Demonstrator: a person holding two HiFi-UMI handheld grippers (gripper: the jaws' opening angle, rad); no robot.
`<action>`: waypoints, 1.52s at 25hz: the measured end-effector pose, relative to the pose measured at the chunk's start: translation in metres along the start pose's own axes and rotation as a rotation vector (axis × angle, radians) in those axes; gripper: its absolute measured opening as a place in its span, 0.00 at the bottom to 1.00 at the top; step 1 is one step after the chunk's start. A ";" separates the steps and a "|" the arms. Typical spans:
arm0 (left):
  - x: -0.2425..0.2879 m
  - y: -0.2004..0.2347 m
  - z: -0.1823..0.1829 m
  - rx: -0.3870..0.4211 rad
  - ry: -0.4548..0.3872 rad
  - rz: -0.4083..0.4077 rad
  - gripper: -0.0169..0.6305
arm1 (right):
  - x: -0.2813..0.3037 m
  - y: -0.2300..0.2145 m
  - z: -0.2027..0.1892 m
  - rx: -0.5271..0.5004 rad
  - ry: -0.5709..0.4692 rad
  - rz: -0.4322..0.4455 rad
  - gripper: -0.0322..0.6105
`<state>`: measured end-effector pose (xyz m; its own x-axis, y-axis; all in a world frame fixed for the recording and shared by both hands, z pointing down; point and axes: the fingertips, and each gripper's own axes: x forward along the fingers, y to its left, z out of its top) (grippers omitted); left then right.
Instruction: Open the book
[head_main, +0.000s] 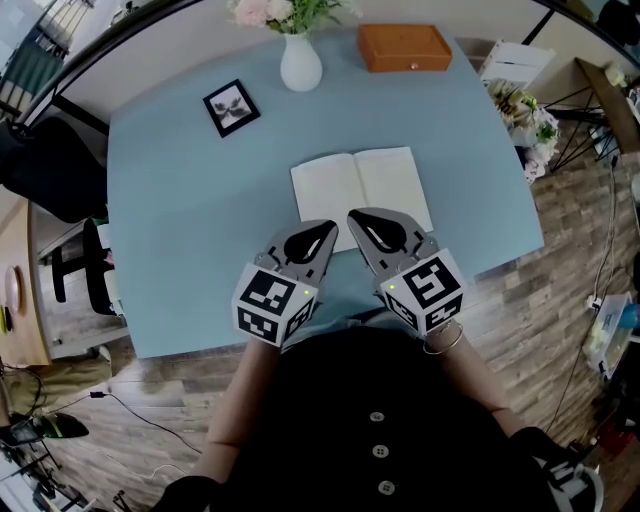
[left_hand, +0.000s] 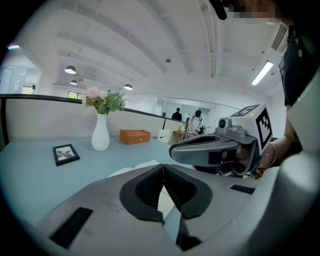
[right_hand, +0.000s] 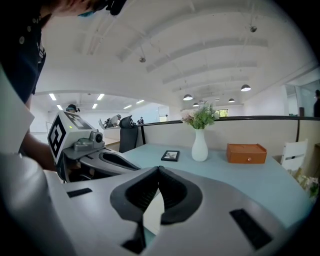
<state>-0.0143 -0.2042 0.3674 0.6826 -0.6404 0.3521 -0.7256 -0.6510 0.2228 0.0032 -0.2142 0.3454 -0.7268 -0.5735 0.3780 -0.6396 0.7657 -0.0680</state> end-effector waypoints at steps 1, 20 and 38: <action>0.000 -0.001 -0.002 -0.002 0.003 -0.001 0.05 | 0.000 0.002 -0.001 0.001 0.002 0.003 0.05; -0.001 0.003 -0.010 -0.015 0.028 0.003 0.05 | -0.003 0.006 -0.014 0.028 0.036 -0.004 0.05; 0.002 -0.002 -0.018 -0.042 0.056 -0.026 0.05 | -0.002 0.004 -0.025 0.056 0.059 0.003 0.05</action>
<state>-0.0127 -0.1970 0.3842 0.6963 -0.5988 0.3958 -0.7115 -0.6489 0.2699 0.0086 -0.2021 0.3676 -0.7138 -0.5518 0.4313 -0.6516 0.7490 -0.1200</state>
